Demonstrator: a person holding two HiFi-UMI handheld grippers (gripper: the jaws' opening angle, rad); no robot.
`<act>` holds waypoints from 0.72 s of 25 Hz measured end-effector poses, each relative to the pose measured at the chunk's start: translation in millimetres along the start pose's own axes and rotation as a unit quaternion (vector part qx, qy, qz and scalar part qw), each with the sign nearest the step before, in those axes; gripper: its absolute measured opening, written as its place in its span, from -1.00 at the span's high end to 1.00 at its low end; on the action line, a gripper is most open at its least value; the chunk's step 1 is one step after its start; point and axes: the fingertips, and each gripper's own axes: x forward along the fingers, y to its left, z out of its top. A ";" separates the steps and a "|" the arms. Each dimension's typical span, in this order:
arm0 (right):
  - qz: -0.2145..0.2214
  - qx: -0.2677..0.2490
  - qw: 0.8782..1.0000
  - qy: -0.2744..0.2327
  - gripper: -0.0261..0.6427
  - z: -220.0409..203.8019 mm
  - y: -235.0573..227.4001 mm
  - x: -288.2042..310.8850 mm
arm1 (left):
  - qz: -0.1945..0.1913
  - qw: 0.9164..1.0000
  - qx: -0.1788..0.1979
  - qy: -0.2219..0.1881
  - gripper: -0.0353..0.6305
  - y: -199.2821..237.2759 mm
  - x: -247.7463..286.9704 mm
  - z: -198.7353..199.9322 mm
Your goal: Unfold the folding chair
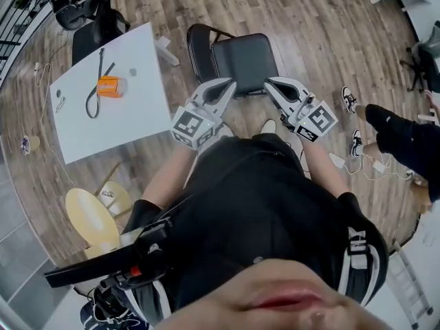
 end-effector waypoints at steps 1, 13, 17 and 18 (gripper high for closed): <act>0.005 -0.009 1.000 -0.004 0.90 8.2 0.8 -2.3 | 0.001 1.000 0.004 -0.007 0.88 -3.4 2.9 4.9; 0.030 -0.044 0.999 -0.012 0.90 48.8 -8.5 -38.8 | 0.018 0.998 0.029 -0.051 0.88 -44.7 39.4 44.7; 0.043 -0.050 0.998 -0.009 0.90 42.6 -1.8 -39.0 | 0.030 0.998 0.028 -0.052 0.88 -49.7 33.5 44.1; 0.044 -0.048 0.998 -0.011 0.90 42.6 -2.2 -38.3 | 0.032 0.998 0.028 -0.051 0.88 -50.5 32.6 43.8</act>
